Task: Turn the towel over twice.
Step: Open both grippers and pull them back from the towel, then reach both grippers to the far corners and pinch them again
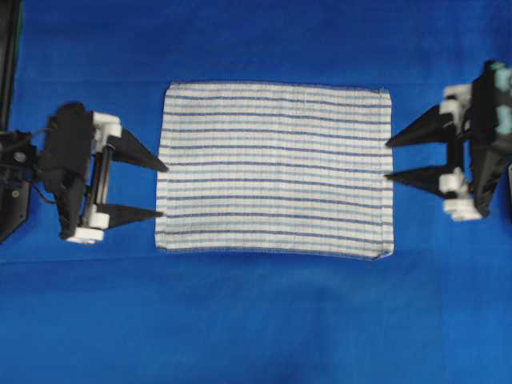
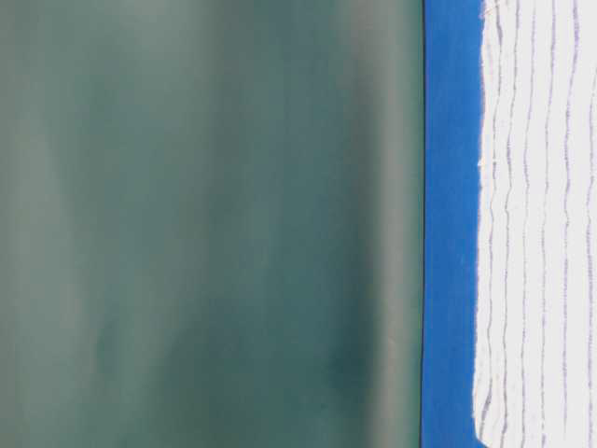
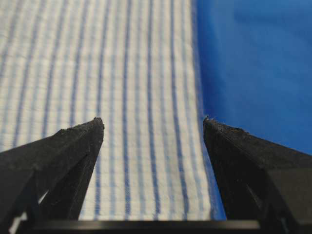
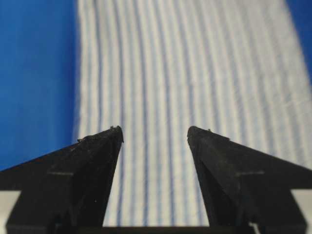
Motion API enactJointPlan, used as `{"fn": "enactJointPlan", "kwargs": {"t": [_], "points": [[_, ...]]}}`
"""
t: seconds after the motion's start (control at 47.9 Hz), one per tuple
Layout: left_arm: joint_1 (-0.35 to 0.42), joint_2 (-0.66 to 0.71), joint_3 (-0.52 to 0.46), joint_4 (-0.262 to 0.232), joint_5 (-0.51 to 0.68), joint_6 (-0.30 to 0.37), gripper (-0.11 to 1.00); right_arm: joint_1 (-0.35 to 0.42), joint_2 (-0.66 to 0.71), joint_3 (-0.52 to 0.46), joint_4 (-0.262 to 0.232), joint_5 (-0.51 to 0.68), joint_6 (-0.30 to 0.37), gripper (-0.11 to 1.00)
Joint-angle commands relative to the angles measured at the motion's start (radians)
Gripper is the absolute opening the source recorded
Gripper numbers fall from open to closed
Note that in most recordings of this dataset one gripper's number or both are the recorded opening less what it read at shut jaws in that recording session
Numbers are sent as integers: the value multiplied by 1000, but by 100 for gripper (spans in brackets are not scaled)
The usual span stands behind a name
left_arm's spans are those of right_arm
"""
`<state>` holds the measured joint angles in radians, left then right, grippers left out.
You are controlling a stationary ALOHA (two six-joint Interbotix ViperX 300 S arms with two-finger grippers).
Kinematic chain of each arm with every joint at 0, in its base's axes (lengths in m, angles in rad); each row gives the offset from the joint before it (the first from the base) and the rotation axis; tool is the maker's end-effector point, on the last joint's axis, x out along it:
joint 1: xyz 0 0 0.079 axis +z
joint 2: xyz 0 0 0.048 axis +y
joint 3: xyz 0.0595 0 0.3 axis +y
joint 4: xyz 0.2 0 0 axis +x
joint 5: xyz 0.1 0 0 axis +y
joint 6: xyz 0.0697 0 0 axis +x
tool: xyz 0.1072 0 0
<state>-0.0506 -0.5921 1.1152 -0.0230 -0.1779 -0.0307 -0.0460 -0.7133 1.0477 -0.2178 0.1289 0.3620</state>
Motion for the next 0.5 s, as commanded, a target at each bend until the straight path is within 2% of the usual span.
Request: {"fn": "enactJointPlan", "kwargs": {"t": [0.0,0.188,0.48], "points": [[23,-43,0,0,-12,5,76,-17,-40,-8,-15,-17,-2,62],[49,-106,20,0,-12,5,76,-41,-74,-8,-28,-17,-2,61],[78,-87,21,0,-12,11,76,-75,-20,-8,-29,-17,-2,61]]}}
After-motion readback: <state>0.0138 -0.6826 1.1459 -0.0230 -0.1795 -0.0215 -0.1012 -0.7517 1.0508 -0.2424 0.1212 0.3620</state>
